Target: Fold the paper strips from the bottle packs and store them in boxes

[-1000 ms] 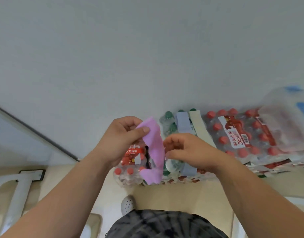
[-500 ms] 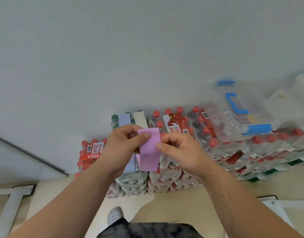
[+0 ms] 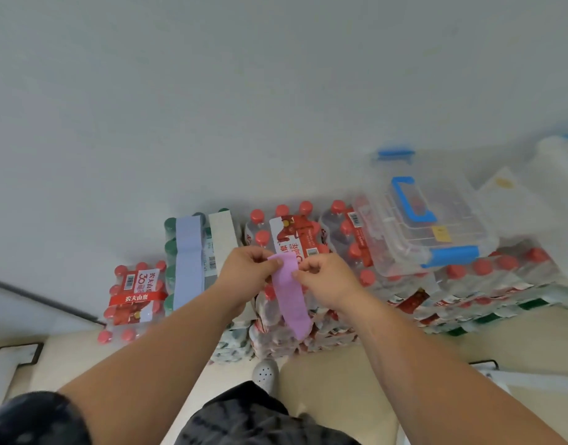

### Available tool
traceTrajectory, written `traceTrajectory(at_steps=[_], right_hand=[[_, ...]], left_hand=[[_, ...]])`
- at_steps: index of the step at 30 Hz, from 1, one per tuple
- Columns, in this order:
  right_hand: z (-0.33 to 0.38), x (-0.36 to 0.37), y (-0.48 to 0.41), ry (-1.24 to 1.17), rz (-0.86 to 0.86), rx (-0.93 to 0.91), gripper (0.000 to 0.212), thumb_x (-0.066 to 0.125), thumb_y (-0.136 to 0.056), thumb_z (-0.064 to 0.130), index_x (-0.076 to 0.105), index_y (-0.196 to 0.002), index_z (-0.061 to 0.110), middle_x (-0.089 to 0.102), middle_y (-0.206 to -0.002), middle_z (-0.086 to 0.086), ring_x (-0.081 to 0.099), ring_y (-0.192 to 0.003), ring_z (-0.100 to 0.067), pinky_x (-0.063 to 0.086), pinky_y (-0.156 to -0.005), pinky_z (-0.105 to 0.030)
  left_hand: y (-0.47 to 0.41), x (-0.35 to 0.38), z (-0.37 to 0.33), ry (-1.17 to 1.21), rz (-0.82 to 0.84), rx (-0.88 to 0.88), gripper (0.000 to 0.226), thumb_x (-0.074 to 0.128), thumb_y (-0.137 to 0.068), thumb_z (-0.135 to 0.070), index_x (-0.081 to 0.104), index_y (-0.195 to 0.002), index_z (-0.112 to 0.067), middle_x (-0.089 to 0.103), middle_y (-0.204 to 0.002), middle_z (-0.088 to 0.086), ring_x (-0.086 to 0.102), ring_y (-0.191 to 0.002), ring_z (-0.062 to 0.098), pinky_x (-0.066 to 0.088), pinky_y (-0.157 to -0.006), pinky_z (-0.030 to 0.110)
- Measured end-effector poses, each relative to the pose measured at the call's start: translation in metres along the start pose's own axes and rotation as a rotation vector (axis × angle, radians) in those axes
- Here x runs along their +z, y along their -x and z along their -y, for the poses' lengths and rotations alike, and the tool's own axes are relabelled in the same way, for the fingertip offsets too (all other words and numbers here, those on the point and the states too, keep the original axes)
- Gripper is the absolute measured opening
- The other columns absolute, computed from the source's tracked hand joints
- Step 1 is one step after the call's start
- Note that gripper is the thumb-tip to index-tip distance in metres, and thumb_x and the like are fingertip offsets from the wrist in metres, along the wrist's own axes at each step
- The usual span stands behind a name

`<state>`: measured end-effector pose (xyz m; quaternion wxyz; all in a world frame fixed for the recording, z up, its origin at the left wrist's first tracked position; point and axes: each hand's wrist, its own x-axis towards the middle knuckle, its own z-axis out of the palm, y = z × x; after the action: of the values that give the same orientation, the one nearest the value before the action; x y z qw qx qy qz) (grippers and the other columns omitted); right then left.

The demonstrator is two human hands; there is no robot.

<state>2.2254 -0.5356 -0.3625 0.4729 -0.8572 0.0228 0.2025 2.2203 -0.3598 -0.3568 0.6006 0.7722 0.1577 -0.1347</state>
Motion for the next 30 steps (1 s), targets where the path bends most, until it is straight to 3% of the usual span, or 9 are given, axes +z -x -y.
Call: traceTrajectory(at_steps=[2, 7, 10, 12, 14, 20, 23, 27, 30], right_hand=[[-0.003, 0.001, -0.018, 0.0, -0.018, 0.031, 0.018, 0.068, -0.093, 0.02, 0.072, -0.079, 0.01, 0.066, -0.071, -0.001, 0.056, -0.063, -0.013, 0.051, -0.068, -0.033], [0.007, 0.001, -0.064, 0.074, -0.082, 0.069, 0.023, 0.062, -0.095, 0.018, 0.069, -0.074, 0.011, 0.071, -0.069, -0.002, 0.069, -0.066, -0.026, 0.06, -0.068, -0.043], [0.017, 0.0, -0.09, 0.086, -0.105, 0.109, 0.021, 0.06, -0.095, 0.015, 0.069, -0.077, 0.011, 0.072, -0.067, -0.004, 0.068, -0.057, -0.017, 0.059, -0.061, -0.035], [0.021, 0.0, -0.105, 0.044, -0.111, 0.156, 0.022, 0.059, -0.096, 0.012, 0.068, -0.076, 0.011, 0.073, -0.066, -0.007, 0.065, -0.049, -0.012, 0.054, -0.054, -0.029], [0.02, 0.001, -0.119, 0.014, -0.12, 0.179, 0.025, 0.058, -0.096, 0.01, 0.069, -0.073, 0.012, 0.074, -0.068, -0.008, 0.069, -0.053, -0.018, 0.056, -0.055, -0.031], [0.024, 0.002, -0.14, -0.203, -0.169, 0.276, 0.019, 0.06, -0.096, 0.01, 0.072, -0.081, 0.009, 0.077, -0.075, -0.01, 0.075, -0.067, -0.025, 0.064, -0.066, -0.042], [0.025, 0.002, -0.138, -0.221, -0.208, 0.251, 0.013, 0.059, -0.091, 0.008, 0.065, -0.091, 0.019, 0.076, -0.08, -0.012, 0.075, -0.073, -0.03, 0.064, -0.069, -0.047], [0.021, 0.005, -0.131, -0.157, -0.163, 0.214, 0.016, 0.059, -0.088, 0.008, 0.065, -0.087, 0.023, 0.076, -0.083, -0.004, 0.074, -0.077, -0.025, 0.062, -0.077, -0.051], [0.025, 0.006, -0.128, -0.039, -0.13, 0.122, 0.012, 0.063, -0.089, 0.02, 0.066, -0.082, 0.03, 0.073, -0.082, 0.003, 0.071, -0.08, -0.019, 0.061, -0.076, -0.045]], left_hand=[[-0.021, 0.003, 0.0, -0.031, -0.025, 0.008, 0.018, 0.071, -0.088, -0.011, 0.074, -0.071, -0.015, 0.068, -0.066, 0.0, 0.059, -0.057, 0.01, 0.048, -0.052, 0.021], [-0.078, -0.002, -0.012, -0.206, -0.01, 0.052, 0.016, 0.071, -0.087, -0.019, 0.075, -0.071, -0.018, 0.066, -0.065, -0.004, 0.055, -0.057, 0.012, 0.045, -0.056, 0.025], [-0.113, -0.007, -0.024, -0.35, 0.023, 0.086, 0.024, 0.07, -0.086, -0.019, 0.068, -0.064, -0.027, 0.063, -0.062, -0.008, 0.058, -0.061, 0.015, 0.045, -0.059, 0.024], [-0.132, -0.009, -0.027, -0.449, 0.06, 0.107, 0.025, 0.067, -0.087, -0.018, 0.065, -0.065, -0.029, 0.062, -0.059, -0.009, 0.062, -0.058, 0.019, 0.045, -0.052, 0.02], [-0.147, -0.008, -0.03, -0.529, 0.065, 0.139, 0.024, 0.065, -0.088, -0.019, 0.066, -0.067, -0.03, 0.063, -0.059, -0.009, 0.064, -0.055, 0.019, 0.041, -0.043, 0.015], [-0.169, -0.004, -0.028, -0.675, -0.009, 0.224, 0.013, 0.062, -0.089, -0.027, 0.074, -0.085, -0.024, 0.072, -0.077, -0.001, 0.067, -0.073, 0.022, 0.055, -0.064, 0.031], [-0.17, -0.003, -0.025, -0.747, -0.018, 0.226, 0.012, 0.06, -0.089, -0.03, 0.069, -0.097, -0.027, 0.071, -0.086, 0.0, 0.066, -0.078, 0.025, 0.057, -0.067, 0.036], [-0.163, -0.007, -0.022, -0.763, -0.057, 0.268, 0.015, 0.061, -0.09, -0.031, 0.049, -0.094, -0.023, 0.065, -0.079, 0.004, 0.062, -0.075, 0.03, 0.053, -0.063, 0.038], [-0.145, -0.017, -0.022, -0.641, -0.137, 0.252, 0.018, 0.062, -0.091, -0.029, 0.046, -0.087, -0.023, 0.06, -0.063, -0.001, 0.06, -0.061, 0.025, 0.052, -0.057, 0.036]])
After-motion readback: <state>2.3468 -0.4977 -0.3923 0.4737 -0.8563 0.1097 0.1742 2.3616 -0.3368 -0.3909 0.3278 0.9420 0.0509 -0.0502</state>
